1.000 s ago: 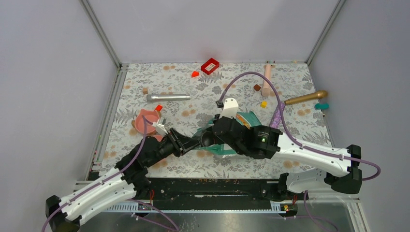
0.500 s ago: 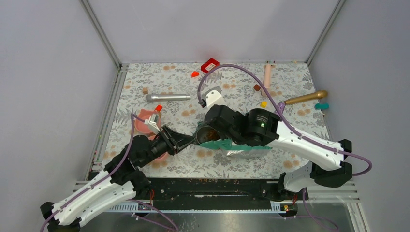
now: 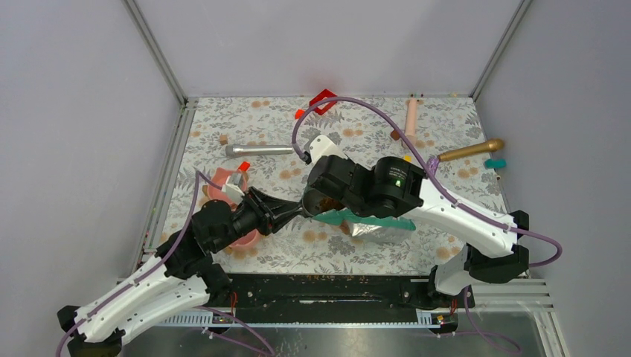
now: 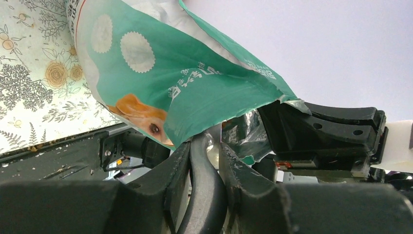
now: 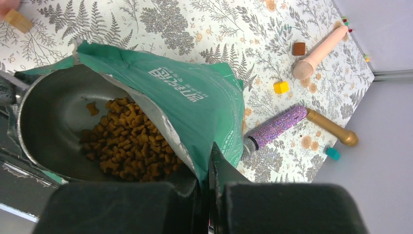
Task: Serve the pet food
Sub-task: Collect the pet food from the pet food bag.
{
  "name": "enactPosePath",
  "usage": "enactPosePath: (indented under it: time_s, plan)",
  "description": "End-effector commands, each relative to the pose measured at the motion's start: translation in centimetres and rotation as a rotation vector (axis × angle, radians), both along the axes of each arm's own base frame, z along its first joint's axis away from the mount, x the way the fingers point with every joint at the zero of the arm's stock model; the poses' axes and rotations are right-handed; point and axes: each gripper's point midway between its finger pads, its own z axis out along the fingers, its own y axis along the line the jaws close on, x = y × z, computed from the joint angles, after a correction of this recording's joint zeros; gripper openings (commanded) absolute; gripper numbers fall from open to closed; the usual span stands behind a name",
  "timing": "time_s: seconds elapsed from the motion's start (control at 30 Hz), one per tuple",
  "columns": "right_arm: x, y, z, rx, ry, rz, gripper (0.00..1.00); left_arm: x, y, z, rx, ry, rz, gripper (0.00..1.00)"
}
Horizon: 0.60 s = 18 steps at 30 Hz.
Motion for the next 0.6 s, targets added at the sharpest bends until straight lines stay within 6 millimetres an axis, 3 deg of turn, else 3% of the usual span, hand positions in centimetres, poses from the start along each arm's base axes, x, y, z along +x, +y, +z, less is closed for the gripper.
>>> enactPosePath:
  time_s: [0.0,0.33,0.57]
  plan:
    - [1.3,-1.5,5.2,0.162,-0.16,-0.078,0.0,1.1,1.0,3.4,-0.036,-0.014,0.103,0.0]
    - [0.6,-3.2,2.6,0.147,-0.147,-0.074,0.0,1.2,2.1,5.3,-0.036,-0.128,0.141,0.0]
    - [0.0,-3.3,3.1,0.255,-0.149,-0.037,0.0,0.9,2.6,5.4,-0.048,-0.17,0.14,0.0]
